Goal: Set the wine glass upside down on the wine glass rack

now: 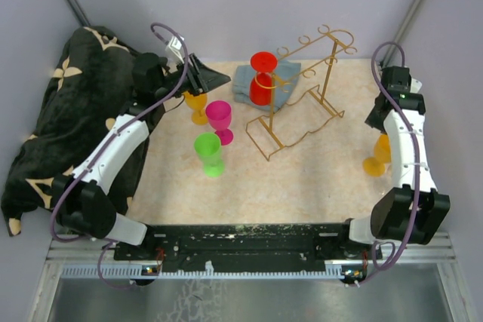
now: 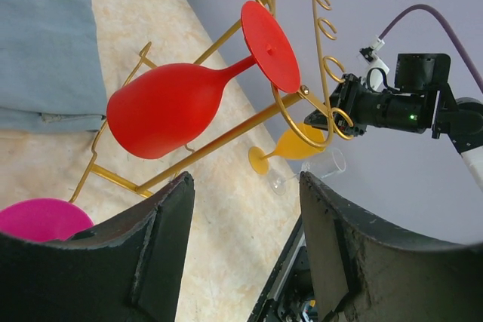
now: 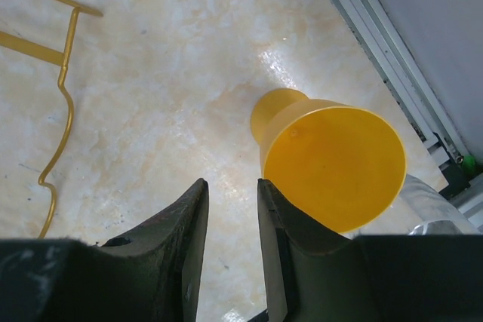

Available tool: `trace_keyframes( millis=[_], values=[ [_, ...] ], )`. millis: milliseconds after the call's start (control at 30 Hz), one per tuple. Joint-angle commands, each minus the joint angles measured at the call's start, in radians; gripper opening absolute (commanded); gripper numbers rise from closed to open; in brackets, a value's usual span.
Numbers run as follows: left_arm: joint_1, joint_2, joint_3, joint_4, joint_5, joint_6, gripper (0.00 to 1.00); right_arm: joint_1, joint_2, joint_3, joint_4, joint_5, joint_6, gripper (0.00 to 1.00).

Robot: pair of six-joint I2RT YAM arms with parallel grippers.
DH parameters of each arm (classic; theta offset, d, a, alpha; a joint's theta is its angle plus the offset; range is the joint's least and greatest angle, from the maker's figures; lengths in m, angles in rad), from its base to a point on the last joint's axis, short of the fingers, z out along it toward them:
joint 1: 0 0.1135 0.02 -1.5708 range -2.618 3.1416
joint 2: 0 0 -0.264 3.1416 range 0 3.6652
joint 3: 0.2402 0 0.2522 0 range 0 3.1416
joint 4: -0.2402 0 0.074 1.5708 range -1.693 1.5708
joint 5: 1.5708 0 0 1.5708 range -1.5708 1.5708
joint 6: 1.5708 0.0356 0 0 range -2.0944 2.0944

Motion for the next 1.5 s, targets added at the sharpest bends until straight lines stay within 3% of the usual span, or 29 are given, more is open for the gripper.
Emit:
trace_keyframes(
  millis=[0, 600, 967, 1100, 1267, 1467],
  values=[
    [0.018, -0.033, -0.038, 0.08, 0.038, -0.017, 0.64, -0.012, -0.008, -0.015, 0.017, 0.008, 0.003, 0.34],
    [0.047, -0.05, -0.098, 0.132, 0.066, -0.04, 0.64, -0.029, -0.018, -0.086, 0.019, 0.042, 0.003, 0.35],
    [0.056, -0.058, -0.116, 0.145, 0.075, -0.054, 0.64, -0.03, 0.032, -0.11, 0.045, -0.013, 0.01, 0.34],
    [0.059, -0.065, -0.124, 0.15, 0.073, -0.058, 0.64, -0.03, 0.046, -0.103, 0.045, -0.023, 0.015, 0.23],
    [0.061, -0.064, -0.123, 0.152, 0.073, -0.063, 0.64, -0.03, 0.051, -0.096, 0.045, -0.02, 0.014, 0.0],
    [0.063, -0.057, -0.116, 0.155, 0.066, -0.072, 0.64, -0.029, 0.022, -0.05, 0.027, 0.003, 0.018, 0.0]
  ],
)
